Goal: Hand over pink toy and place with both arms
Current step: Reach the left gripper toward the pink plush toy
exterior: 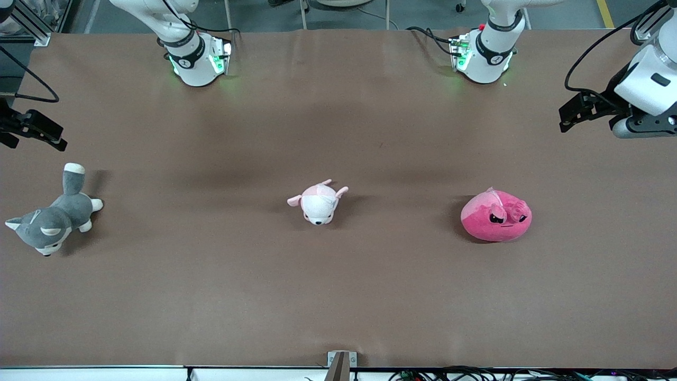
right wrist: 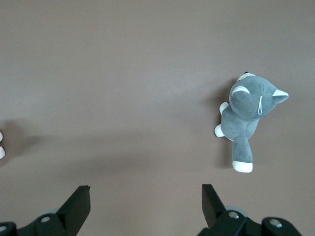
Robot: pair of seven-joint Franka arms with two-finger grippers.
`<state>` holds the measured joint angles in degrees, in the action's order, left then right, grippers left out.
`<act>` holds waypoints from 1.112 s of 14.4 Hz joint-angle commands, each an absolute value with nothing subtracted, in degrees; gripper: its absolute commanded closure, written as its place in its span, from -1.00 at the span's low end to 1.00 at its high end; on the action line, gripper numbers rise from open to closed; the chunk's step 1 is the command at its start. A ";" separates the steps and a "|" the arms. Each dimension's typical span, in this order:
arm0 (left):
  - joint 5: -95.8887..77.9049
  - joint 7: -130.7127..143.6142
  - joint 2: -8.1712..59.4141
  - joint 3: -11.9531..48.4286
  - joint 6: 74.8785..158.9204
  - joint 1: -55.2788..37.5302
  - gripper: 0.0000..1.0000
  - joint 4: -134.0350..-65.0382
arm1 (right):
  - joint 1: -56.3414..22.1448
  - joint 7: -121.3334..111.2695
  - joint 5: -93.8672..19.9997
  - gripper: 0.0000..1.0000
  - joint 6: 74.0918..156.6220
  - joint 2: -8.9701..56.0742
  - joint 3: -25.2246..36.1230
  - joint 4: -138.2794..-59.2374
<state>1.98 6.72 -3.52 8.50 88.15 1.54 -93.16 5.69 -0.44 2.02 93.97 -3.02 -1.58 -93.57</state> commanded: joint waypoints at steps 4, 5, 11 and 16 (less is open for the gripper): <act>1.67 5.80 -0.37 8.00 87.98 1.76 -1.00 -89.93 | 5.71 -1.14 1.05 -1.00 94.66 -4.75 -1.49 -95.27; 2.02 6.06 1.56 8.09 87.98 1.67 -1.00 -87.56 | 5.71 -1.14 1.05 -1.00 94.57 -4.83 -1.49 -95.27; 2.02 7.20 9.04 7.91 92.10 2.90 -1.00 -87.18 | 5.71 -1.14 1.05 -1.00 94.57 -4.83 -1.49 -95.27; 2.11 8.96 10.72 7.91 105.44 2.81 -1.00 -97.01 | 5.71 -1.14 1.06 -1.00 94.66 -4.75 -1.49 -95.27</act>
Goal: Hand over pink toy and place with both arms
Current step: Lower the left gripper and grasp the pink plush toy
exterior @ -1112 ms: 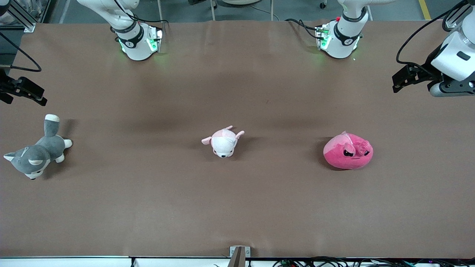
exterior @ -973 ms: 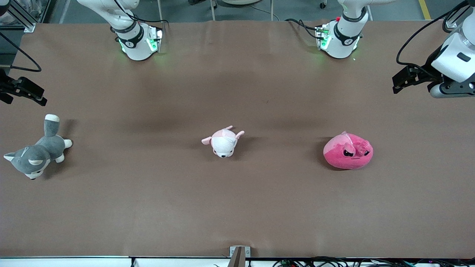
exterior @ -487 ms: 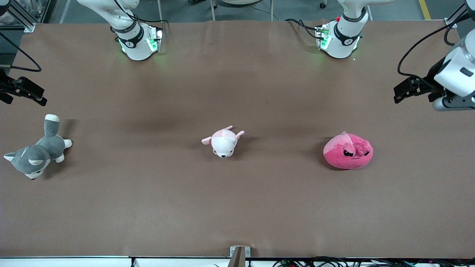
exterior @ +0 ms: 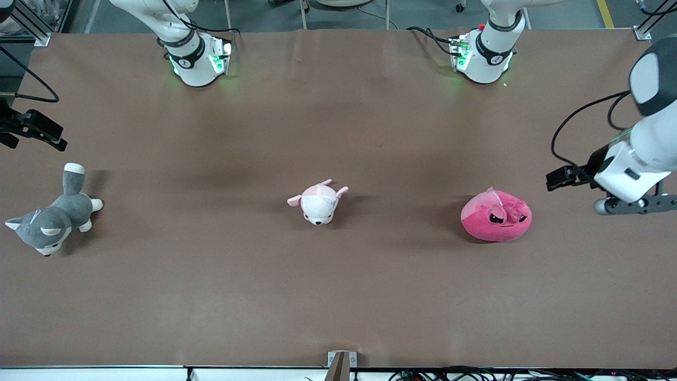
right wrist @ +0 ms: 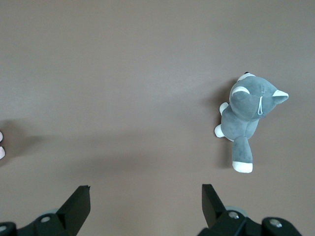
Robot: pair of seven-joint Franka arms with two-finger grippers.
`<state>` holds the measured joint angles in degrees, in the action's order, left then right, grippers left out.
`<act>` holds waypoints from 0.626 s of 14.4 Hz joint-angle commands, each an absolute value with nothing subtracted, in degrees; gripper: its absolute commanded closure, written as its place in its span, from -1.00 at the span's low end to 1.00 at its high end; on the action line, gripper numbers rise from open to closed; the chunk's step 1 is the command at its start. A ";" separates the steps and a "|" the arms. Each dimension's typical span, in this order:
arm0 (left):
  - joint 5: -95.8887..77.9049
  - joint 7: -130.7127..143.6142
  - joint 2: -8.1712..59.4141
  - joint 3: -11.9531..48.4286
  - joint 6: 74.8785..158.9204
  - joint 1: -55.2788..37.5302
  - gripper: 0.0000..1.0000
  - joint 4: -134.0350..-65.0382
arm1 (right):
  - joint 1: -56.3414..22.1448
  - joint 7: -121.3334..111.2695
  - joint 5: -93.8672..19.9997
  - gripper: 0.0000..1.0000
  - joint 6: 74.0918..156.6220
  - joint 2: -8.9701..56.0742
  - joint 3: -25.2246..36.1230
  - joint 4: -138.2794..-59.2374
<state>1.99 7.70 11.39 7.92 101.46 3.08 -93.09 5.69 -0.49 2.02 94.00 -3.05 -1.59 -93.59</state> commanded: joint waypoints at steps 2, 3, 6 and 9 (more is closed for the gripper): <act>2.02 9.49 11.95 8.00 109.58 2.81 -1.00 -100.18 | 5.71 -1.14 1.05 -1.00 94.66 -4.75 -1.49 -95.27; 2.02 9.58 12.04 7.91 112.21 2.81 -1.00 -102.02 | 5.71 -1.14 1.14 -1.00 94.75 -4.75 -1.49 -95.27; 2.02 9.58 12.57 8.00 118.90 2.90 -1.00 -106.86 | 5.71 -1.14 1.06 -1.00 94.66 -4.66 -1.49 -95.27; 2.02 9.58 13.53 8.00 122.33 2.90 -0.86 -109.33 | 5.71 -1.14 1.05 -1.00 94.66 -4.66 -1.49 -95.27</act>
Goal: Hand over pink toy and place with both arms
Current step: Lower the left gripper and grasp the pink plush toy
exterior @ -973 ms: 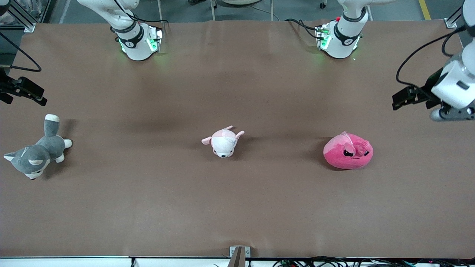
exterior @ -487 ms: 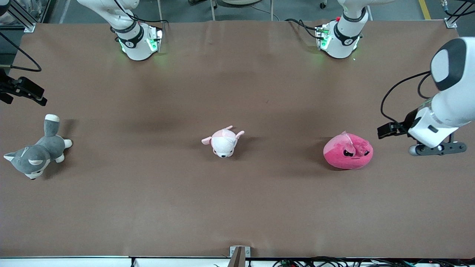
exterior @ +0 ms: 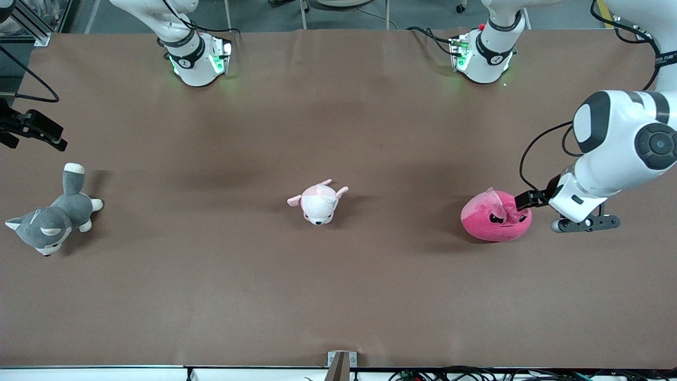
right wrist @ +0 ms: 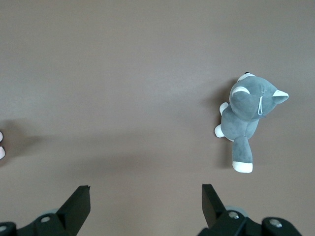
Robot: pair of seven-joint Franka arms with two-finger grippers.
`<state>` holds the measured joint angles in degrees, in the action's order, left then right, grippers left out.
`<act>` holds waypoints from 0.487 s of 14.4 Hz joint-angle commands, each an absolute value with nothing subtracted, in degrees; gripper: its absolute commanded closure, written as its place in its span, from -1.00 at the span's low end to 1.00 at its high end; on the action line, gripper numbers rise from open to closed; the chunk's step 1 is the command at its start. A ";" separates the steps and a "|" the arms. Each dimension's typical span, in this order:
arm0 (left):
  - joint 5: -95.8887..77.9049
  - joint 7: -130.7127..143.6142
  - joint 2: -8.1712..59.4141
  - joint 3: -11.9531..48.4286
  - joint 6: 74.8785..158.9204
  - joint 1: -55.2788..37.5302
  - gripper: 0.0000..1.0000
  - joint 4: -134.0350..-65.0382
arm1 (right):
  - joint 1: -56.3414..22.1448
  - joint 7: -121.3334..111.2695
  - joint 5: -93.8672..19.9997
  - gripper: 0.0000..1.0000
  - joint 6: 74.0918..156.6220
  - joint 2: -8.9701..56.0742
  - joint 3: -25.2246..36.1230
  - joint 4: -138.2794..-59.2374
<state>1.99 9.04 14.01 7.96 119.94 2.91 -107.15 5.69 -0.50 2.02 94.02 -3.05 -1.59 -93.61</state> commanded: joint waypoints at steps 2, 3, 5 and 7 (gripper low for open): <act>2.02 9.58 13.80 8.00 124.53 2.90 -0.66 -110.56 | 5.71 -1.05 1.05 -1.00 94.66 -4.66 -1.49 -95.27; 2.02 9.58 14.06 8.00 125.59 2.90 -0.41 -111.09 | 5.71 -1.05 1.05 -1.00 94.66 -4.66 -1.49 -95.27; 2.02 9.58 14.76 8.00 125.95 2.90 -0.22 -111.18 | 5.71 -1.05 1.05 -1.00 94.66 -4.66 -1.49 -95.27; 1.93 9.67 15.55 8.00 125.95 2.90 0.23 -111.18 | 5.71 -1.05 1.05 -1.00 94.66 -4.66 -1.58 -95.27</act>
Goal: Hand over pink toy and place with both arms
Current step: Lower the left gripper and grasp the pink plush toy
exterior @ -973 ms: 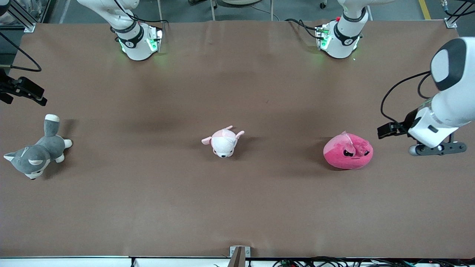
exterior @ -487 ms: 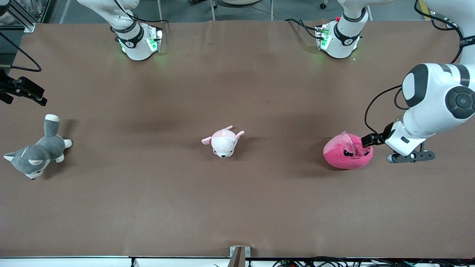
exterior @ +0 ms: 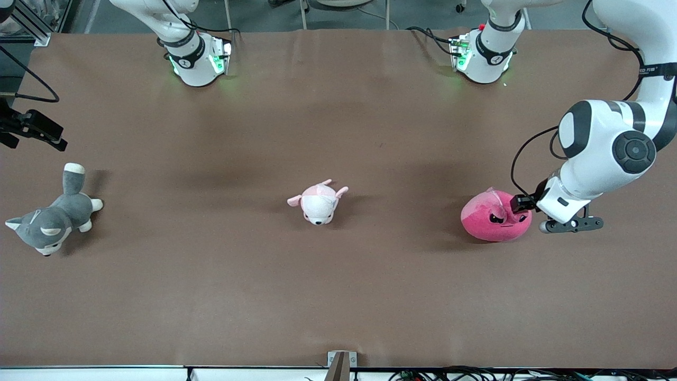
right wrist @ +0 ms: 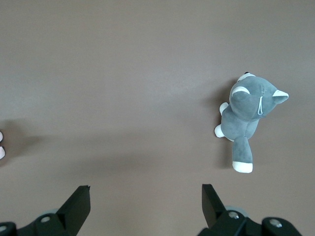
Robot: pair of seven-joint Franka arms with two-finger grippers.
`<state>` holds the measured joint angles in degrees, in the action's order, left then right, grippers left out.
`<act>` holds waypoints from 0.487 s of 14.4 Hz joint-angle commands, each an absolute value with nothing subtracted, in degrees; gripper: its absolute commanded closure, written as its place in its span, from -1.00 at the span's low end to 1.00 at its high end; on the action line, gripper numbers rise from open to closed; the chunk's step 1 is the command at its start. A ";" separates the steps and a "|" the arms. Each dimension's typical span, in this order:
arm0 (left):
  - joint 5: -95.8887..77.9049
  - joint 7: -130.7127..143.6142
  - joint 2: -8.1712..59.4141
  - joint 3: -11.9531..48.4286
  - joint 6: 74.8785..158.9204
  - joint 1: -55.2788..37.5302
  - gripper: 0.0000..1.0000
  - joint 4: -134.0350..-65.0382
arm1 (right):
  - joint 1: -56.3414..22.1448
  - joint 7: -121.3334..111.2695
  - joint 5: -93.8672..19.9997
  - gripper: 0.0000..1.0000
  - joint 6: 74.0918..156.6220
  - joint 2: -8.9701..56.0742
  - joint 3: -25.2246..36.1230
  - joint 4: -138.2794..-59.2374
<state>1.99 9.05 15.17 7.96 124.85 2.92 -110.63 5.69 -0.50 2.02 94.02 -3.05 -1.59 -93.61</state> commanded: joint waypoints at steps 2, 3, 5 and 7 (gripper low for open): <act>1.93 9.67 15.64 8.00 125.95 2.90 0.72 -111.18 | 5.71 -1.05 1.05 -1.00 94.66 -4.57 -1.49 -95.27; 1.93 9.67 15.56 8.09 125.95 2.90 0.85 -111.01 | 5.71 -1.05 1.05 -1.00 94.66 -4.66 -1.58 -95.27; 1.93 9.58 15.03 8.26 125.86 2.81 0.97 -110.48 | 5.71 -1.05 1.05 -1.00 94.66 -4.57 -1.58 -95.27; 1.76 9.06 13.63 8.53 125.07 2.90 1.00 -108.99 | 5.71 -1.05 1.05 -1.00 94.66 -4.66 -1.58 -95.27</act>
